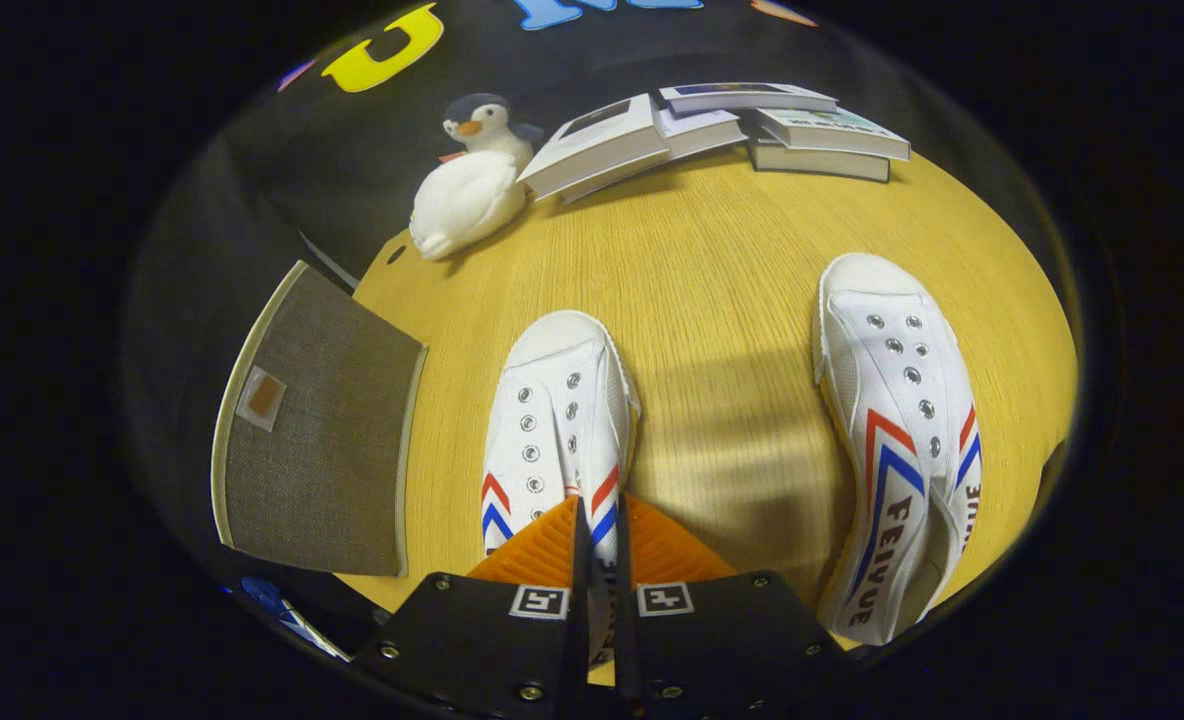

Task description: Open the storage box then place both shoes into the box .Put the left shoe in first, then the right shoe, with the right side of both shoes facing outward in a uniform manner.

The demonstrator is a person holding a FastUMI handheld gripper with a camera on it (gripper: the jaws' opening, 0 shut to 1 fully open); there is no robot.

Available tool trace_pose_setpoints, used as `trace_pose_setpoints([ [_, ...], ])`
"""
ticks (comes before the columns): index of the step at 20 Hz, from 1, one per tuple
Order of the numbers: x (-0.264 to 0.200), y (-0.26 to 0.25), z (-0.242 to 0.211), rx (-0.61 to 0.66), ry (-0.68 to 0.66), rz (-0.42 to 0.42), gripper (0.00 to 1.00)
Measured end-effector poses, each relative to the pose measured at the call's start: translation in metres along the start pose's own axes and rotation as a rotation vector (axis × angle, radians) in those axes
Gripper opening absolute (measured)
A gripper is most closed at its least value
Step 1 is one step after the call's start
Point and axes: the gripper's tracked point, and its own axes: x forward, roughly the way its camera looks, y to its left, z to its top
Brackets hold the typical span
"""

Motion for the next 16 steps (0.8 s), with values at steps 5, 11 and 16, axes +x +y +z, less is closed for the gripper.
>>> trace_pose_setpoints([
  [5, -0.006, 0.004, 0.003, 0.041, -0.017, 0.004, 0.00],
  [11, -0.035, 0.025, 0.030, 0.113, -0.061, 0.079, 0.00],
  [16, -0.061, 0.051, 0.048, 0.106, -0.066, 0.096, 0.00],
])
